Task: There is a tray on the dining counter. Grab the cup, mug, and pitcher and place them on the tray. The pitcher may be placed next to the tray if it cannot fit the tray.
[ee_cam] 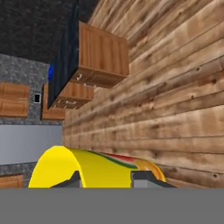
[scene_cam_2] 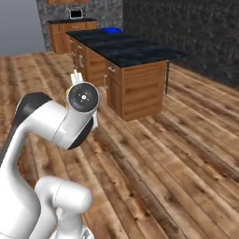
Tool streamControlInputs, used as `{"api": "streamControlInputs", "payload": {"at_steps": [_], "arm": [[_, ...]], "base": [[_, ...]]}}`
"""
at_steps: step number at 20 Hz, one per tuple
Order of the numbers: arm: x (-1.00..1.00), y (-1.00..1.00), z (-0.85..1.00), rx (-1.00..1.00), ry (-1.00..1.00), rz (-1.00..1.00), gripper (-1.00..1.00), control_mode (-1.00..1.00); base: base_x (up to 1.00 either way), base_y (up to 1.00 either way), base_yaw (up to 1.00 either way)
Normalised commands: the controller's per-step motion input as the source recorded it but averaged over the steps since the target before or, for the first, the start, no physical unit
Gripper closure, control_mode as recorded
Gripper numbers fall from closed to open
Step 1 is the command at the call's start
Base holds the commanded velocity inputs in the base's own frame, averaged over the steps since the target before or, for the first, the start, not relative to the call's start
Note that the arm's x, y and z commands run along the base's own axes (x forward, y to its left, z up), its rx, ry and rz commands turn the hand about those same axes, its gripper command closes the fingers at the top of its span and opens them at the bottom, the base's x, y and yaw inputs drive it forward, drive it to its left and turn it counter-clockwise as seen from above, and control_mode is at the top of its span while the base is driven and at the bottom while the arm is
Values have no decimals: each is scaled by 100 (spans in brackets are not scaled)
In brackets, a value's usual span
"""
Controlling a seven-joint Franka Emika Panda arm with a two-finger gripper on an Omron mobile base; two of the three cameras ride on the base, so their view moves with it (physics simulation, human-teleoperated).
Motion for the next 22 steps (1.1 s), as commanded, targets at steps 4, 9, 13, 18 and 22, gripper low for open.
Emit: {"api": "streamControlInputs", "payload": {"at_steps": [4,9,13,18,22], "arm": [[0,0,0,0,0,0,100,100],[0,0,0,0,0,0,100,100],[0,0,0,0,0,0,100,100],[0,0,0,0,0,0,100,100],[0,0,0,0,0,0,100,100]], "base": [[96,-74,42],[87,-73,47],[85,-73,47],[89,-86,38],[98,-100,15]]}}
